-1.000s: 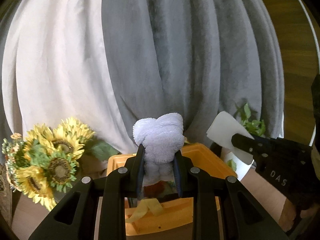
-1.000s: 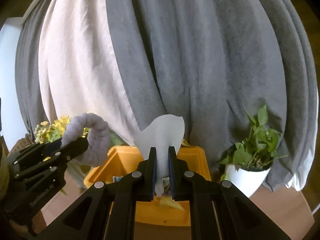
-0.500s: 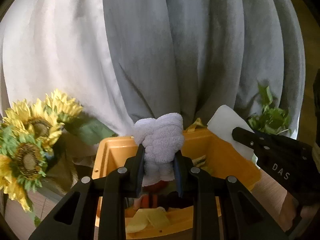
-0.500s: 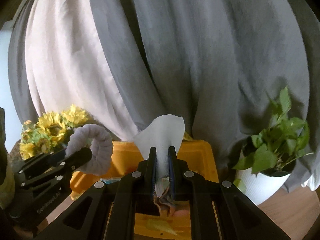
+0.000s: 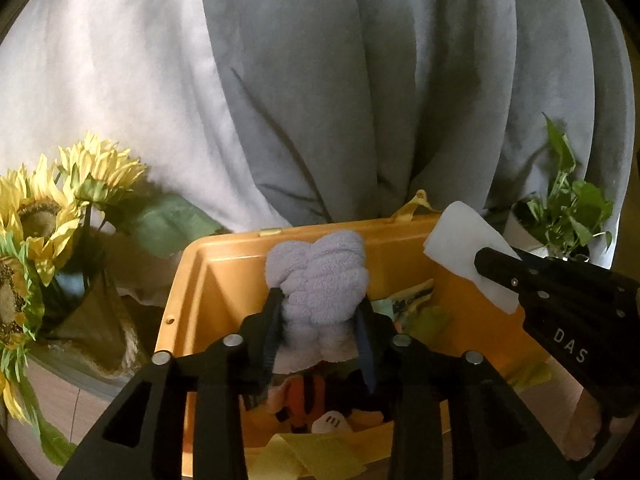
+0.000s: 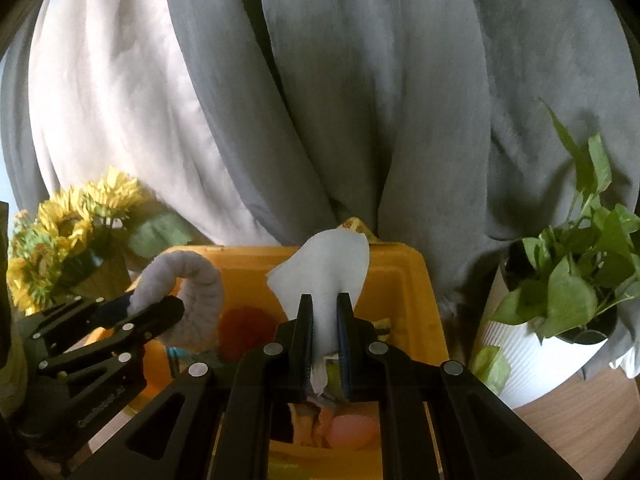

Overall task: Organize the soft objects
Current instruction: 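Open both tools to drop the sock and cloth into the crate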

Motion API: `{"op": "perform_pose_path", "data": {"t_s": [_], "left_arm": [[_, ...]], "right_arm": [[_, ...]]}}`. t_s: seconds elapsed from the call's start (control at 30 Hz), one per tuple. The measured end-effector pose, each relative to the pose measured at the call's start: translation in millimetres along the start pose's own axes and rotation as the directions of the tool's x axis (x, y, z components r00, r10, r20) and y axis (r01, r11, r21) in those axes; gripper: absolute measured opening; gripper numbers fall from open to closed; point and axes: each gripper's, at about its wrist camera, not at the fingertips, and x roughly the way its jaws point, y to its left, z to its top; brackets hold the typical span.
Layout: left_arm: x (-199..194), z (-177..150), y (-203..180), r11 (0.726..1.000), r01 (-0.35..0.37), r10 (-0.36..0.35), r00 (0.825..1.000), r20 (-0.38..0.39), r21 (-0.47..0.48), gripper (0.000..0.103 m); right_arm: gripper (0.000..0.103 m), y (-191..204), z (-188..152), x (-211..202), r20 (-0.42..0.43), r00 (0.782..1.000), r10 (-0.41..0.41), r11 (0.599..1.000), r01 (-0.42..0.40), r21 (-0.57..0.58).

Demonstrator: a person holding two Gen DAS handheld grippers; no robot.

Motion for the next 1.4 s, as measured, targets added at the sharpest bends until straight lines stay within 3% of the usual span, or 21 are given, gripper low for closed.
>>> {"op": "perform_pose_path", "data": {"t_s": [0.17,0.23,0.3,0.43,0.63,0.77,0.9,1.03,1.4], "left_arm": [[-0.4,-3.2,4.8,1.0,-0.013,0.013,1.0,-0.004,0.001,0.044],[-2.0,-3.9,5.1,1.0,-0.017,0.017,1.0,0.0,0.003,0.047],[-4.8,-4.3,4.8,1.0,-0.029,0.029,1.0,0.006,0.005,0.053],[-9.7,-4.3,7.0,0.999,-0.045,0.045,0.999,0.009,-0.011,0.059],[-24.1,-4.3,11.2,0.995,-0.087,0.088,0.996,0.025,-0.045,0.079],[-49.0,-6.3,13.8,0.99,-0.119,0.124,0.99,0.065,-0.07,0.091],[-79.5,-9.2,13.6,0.986,-0.155,0.162,0.981,0.11,-0.069,0.1],[-113.7,-14.8,13.2,0.983,-0.168,0.176,0.974,0.139,-0.066,0.103],[-206.5,-47.3,12.3,0.99,-0.14,0.141,0.971,0.195,-0.016,0.103]], "right_arm": [[0.015,1.8,-2.1,6.2,-0.017,1.0,0.003,1.0,-0.003,-0.002],[0.035,1.9,-2.5,7.5,-0.022,1.0,0.002,1.0,-0.002,0.004],[0.043,2.0,-3.4,7.7,-0.016,1.0,-0.01,1.0,0.01,0.006],[0.049,3.3,-4.4,7.1,-0.019,1.0,-0.022,1.0,0.022,-0.001],[0.06,5.6,-5.7,-0.8,-0.012,0.998,-0.054,0.999,0.054,-0.008],[0.064,9.3,-6.2,-16.3,0.001,0.997,-0.08,0.997,0.08,-0.013],[0.075,18.2,-8.2,-44.6,0.034,0.994,-0.108,0.994,0.109,-0.016],[0.083,27.6,-13.2,-78.3,0.066,0.989,-0.134,0.991,0.134,0.0],[0.092,53.8,-48.4,-170.4,0.108,0.973,-0.206,0.975,0.195,0.106]]}}
